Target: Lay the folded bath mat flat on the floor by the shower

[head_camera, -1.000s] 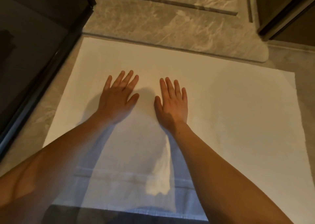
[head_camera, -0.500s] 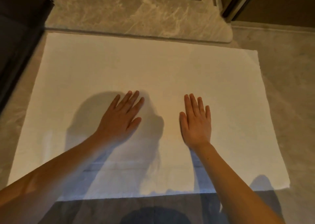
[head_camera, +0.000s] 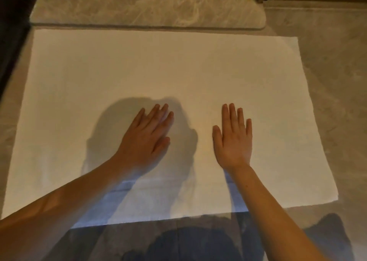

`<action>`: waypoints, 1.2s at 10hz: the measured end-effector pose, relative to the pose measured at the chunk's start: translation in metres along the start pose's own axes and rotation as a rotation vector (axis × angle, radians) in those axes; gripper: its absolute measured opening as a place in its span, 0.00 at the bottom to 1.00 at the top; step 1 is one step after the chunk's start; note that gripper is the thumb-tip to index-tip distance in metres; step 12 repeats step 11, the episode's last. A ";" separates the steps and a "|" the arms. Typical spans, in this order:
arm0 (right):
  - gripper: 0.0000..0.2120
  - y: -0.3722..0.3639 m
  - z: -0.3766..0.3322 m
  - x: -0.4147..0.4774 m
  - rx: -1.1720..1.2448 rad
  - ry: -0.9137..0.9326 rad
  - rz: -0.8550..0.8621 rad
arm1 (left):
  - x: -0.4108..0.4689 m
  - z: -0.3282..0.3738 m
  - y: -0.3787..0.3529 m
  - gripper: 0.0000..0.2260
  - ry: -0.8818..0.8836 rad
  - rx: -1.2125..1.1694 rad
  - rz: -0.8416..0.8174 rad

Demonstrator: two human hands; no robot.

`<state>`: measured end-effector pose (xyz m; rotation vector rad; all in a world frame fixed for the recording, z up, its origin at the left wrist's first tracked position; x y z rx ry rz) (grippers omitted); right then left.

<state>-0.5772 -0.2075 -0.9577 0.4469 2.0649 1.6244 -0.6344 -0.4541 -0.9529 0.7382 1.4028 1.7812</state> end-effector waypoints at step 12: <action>0.30 0.001 -0.029 -0.015 -0.201 0.112 -0.169 | -0.046 -0.014 0.003 0.27 0.132 0.044 -0.179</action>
Point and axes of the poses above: each hand's wrist, its own x-axis towards the middle knuckle, its own y-axis out of the back of the hand, z = x × y, the point moved 4 cm from there along x, towards the middle knuckle, and after that the axes turned 15 degrees about -y, right-handed, at the moved point
